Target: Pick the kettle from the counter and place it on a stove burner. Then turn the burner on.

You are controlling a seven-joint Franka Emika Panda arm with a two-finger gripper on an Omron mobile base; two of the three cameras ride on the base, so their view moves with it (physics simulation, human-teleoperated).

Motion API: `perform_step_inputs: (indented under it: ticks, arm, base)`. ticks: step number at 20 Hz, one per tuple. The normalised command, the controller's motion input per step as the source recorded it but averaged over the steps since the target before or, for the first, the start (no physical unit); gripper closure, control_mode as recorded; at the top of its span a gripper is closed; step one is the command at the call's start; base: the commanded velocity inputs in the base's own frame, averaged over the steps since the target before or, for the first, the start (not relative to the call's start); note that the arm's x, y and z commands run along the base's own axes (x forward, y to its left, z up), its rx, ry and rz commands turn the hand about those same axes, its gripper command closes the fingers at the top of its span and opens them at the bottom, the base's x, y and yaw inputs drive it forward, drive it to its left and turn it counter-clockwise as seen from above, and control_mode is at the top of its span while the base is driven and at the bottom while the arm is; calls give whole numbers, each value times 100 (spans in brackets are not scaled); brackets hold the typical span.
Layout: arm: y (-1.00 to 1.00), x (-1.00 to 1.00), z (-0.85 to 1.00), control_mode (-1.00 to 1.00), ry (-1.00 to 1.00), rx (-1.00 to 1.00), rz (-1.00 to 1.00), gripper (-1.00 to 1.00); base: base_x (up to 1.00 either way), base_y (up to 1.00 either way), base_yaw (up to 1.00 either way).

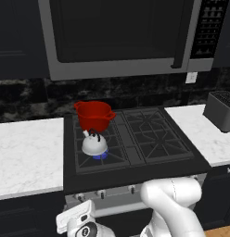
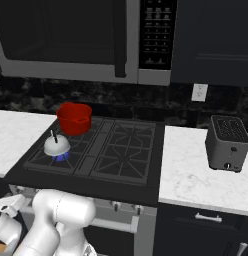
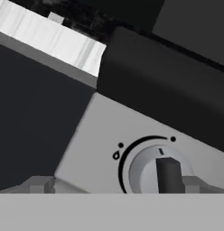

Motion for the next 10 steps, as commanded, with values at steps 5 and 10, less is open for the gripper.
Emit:
perform_step_inputs:
  ticks: [5,10]
  arm:
    - [99,0,31,-100,16,-33,27,-100]
    - [95,0,34,-100,16,-32,26,-100]
  base:
    - [0,0,0]
    - [0,0,0]
